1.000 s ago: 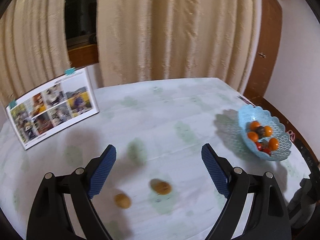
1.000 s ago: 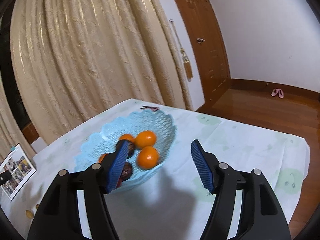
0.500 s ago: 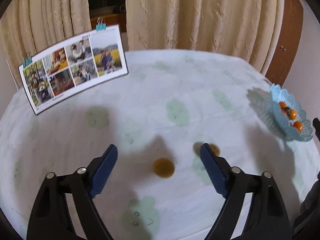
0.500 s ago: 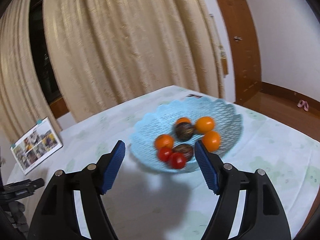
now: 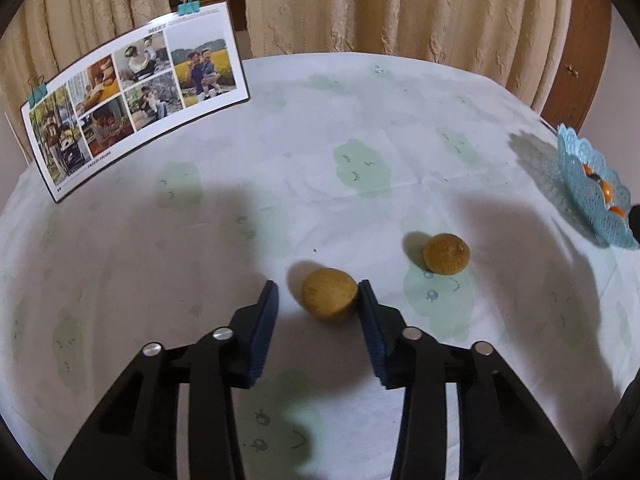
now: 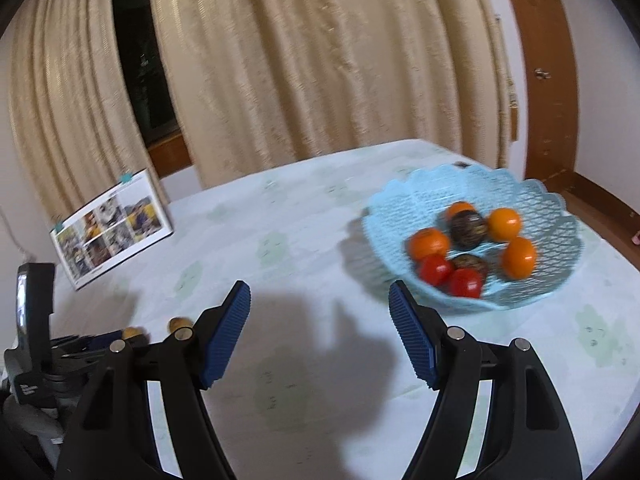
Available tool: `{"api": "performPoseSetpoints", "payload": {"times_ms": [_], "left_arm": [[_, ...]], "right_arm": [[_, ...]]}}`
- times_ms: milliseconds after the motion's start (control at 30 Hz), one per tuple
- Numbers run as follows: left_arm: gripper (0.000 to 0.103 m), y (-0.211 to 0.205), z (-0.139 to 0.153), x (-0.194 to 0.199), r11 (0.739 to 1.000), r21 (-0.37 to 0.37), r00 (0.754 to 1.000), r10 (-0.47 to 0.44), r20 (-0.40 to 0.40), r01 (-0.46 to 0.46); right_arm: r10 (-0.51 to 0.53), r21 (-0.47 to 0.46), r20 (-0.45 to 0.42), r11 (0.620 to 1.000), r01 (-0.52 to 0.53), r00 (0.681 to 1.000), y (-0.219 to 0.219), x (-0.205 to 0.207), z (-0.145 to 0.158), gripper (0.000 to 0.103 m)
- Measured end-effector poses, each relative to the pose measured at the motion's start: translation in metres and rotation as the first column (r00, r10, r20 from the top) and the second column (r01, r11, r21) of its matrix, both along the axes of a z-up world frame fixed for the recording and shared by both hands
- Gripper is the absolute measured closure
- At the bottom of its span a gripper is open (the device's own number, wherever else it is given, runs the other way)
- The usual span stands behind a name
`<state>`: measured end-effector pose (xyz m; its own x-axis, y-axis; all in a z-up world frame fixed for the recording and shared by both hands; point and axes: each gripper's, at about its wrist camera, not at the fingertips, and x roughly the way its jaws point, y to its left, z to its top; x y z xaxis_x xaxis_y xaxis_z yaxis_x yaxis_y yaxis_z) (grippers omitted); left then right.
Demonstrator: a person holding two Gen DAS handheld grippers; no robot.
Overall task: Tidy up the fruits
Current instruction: 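Move the left tool to a small tan round fruit and grasp it, then grasp the other small tan round fruit with the right tool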
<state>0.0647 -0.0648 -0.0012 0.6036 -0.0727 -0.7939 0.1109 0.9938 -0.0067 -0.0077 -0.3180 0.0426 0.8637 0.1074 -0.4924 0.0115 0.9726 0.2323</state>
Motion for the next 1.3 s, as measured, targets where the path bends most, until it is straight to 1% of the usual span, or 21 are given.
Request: {"api": "performPoseSetpoints", "payload": {"times_ms": [67,133,300,500,600,733,867,933,1000,1033,1100,1133,1267,1300], "left_arm": [[0.072,-0.001,0.001,0.000,1.000,-0.013,1.000,-0.011,-0.002,0.011],[0.074,0.001,0.004,-0.001,1.000,-0.023,1.000,-0.011,0.000,0.011],[0.075,0.008,0.018,-0.006,0.999,-0.042,0.999,0.003,0.040,-0.001],[0.075,0.021,0.036,-0.013,0.997,-0.080,0.996,0.023,0.081,-0.017],[0.075,0.029,0.043,-0.015,0.995,-0.097,0.995,0.041,0.096,-0.031],[0.075,0.036,0.054,-0.020,0.994,-0.091,0.989,0.069,0.132,-0.057],[0.075,0.040,0.059,-0.023,0.993,-0.089,0.985,0.089,0.148,-0.076],[0.075,0.042,0.060,-0.023,0.992,-0.090,0.984,0.098,0.151,-0.085],[0.075,0.044,0.060,-0.023,0.992,-0.091,0.983,0.103,0.150,-0.090],[0.075,0.045,0.060,-0.023,0.991,-0.093,0.983,0.104,0.149,-0.091],[0.075,0.045,0.061,-0.024,0.991,-0.095,0.983,0.104,0.151,-0.091],[0.075,0.045,0.061,-0.025,0.991,-0.096,0.983,0.105,0.152,-0.091],[0.075,0.045,0.061,-0.025,0.991,-0.097,0.983,0.104,0.152,-0.090],[0.075,0.045,0.061,-0.025,0.991,-0.097,0.983,0.104,0.151,-0.090]], "right_arm": [[0.043,0.004,-0.017,0.999,-0.043,0.999,0.009,0.003,-0.001,0.030],[0.086,0.003,-0.033,0.996,-0.086,0.996,0.019,0.006,-0.001,0.030],[0.175,0.027,-0.076,0.984,-0.174,0.982,0.040,0.015,-0.004,0.030],[0.248,0.048,-0.115,0.969,-0.244,0.962,0.061,0.024,-0.005,0.030],[0.289,0.052,-0.138,0.957,-0.285,0.947,0.075,0.030,-0.008,0.030],[0.340,0.041,-0.174,0.940,-0.338,0.924,0.096,0.042,-0.015,0.030],[0.371,0.043,-0.221,0.927,-0.372,0.902,0.113,0.058,-0.025,0.030],[0.387,0.042,-0.246,0.920,-0.389,0.889,0.121,0.066,-0.030,0.036],[0.393,0.030,-0.264,0.916,-0.399,0.881,0.128,0.071,-0.034,0.045],[0.393,0.020,-0.276,0.915,-0.404,0.877,0.132,0.074,-0.036,0.047],[0.396,0.008,-0.294,0.911,-0.412,0.870,0.138,0.078,-0.040,0.058],[0.395,-0.002,-0.304,0.910,-0.415,0.867,0.142,0.081,-0.042,0.059],[0.389,-0.028,-0.320,0.908,-0.419,0.864,0.149,0.086,-0.047,0.074],[0.386,-0.035,-0.319,0.908,-0.417,0.866,0.149,0.086,-0.047,0.075]]}}
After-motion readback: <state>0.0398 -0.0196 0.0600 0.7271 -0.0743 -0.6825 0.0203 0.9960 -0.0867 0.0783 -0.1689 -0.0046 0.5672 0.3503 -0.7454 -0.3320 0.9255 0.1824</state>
